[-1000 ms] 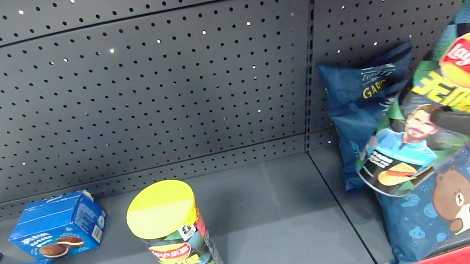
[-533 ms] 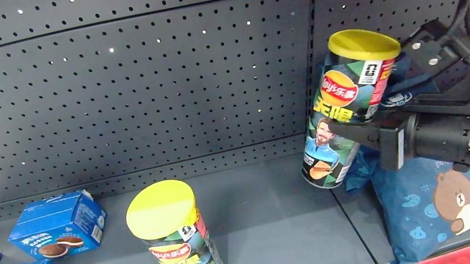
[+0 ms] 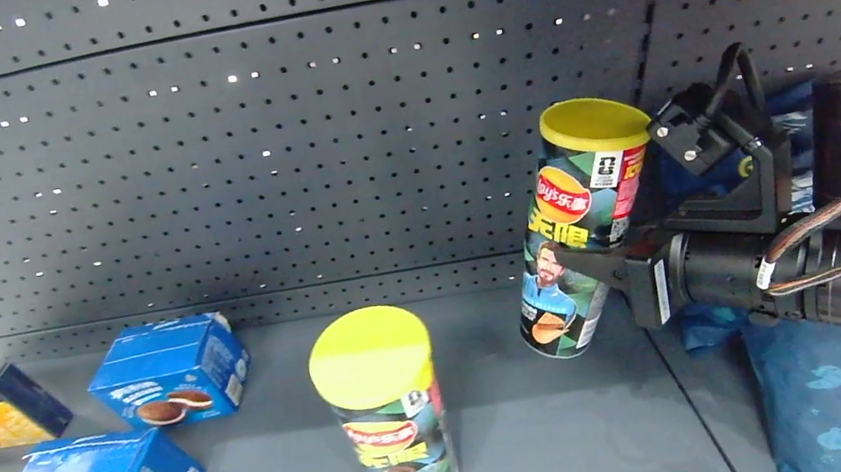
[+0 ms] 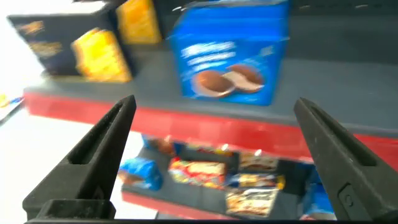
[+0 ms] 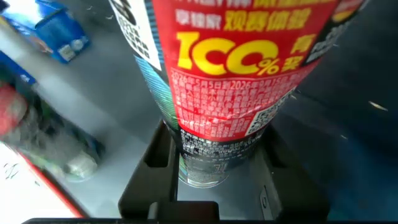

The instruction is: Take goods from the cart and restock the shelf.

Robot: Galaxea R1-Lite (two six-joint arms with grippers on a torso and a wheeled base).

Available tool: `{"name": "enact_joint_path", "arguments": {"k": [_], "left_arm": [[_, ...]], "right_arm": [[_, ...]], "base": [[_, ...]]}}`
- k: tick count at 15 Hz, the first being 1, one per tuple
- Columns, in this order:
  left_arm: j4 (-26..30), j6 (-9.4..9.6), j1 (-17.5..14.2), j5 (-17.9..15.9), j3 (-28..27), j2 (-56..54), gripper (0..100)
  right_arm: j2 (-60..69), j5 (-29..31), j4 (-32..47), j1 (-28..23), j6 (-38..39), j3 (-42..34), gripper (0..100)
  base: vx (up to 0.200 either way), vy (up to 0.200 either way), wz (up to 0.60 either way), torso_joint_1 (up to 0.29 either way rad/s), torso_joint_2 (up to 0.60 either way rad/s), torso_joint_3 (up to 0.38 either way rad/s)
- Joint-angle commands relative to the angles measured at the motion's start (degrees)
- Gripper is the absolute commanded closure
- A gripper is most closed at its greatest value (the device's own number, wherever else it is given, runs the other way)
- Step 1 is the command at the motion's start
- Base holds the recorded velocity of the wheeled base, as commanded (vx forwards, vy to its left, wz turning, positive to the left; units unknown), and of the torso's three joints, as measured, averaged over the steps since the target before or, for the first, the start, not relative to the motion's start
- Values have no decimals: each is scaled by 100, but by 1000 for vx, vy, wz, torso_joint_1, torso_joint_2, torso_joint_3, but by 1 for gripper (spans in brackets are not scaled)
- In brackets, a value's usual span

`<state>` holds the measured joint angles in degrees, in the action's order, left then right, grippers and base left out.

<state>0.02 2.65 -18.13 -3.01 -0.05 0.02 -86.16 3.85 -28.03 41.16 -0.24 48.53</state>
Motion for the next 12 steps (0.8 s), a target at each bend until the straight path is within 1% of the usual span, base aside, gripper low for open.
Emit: {"name": "enact_joint_path", "arguments": {"k": [1, 2, 3, 6, 8, 9, 10, 11, 12], "left_arm": [[-2, -1, -7, 2, 5, -2, 0], [-2, -1, -7, -7, 5, -2, 0], [-2, -1, -7, 2, 5, -2, 0], [-2, -1, -7, -7, 5, -2, 0], [-2, -1, -7, -7, 5, -2, 0], [-2, -1, -7, 2, 5, -2, 0], [-2, -1, -7, -7, 5, -2, 0], [-2, -1, -7, 2, 5, -2, 0], [-2, -1, -7, 2, 5, -2, 0]], "right_arm": [[-41, -7, -36, 7, -2, -28, 100], [-41, -25, -54, -2, 7, -28, 100], [-102, -209, -63, -90, -2, -45, 100], [-436, -693, -335, -635, -143, 7, 100], [-472, -1449, -379, -776, -213, 7, 100], [-489, -2090, -370, -995, -345, 34, 100], [-542, -2495, -353, -1127, -389, 69, 100], [-612, -2697, -335, -1162, -397, 139, 100], [-612, -2706, -335, -1162, -389, 148, 100]], "base": [[0, 0, 0, 0, 0, 0], [0, 0, 0, 0, 0, 0], [0, 0, 0, 0, 0, 0], [0, 0, 0, 0, 0, 0], [0, 0, 0, 0, 0, 0], [0, 0, 0, 0, 0, 0], [0, 0, 0, 0, 0, 0], [0, 0, 0, 0, 0, 0], [0, 0, 0, 0, 0, 0]]}}
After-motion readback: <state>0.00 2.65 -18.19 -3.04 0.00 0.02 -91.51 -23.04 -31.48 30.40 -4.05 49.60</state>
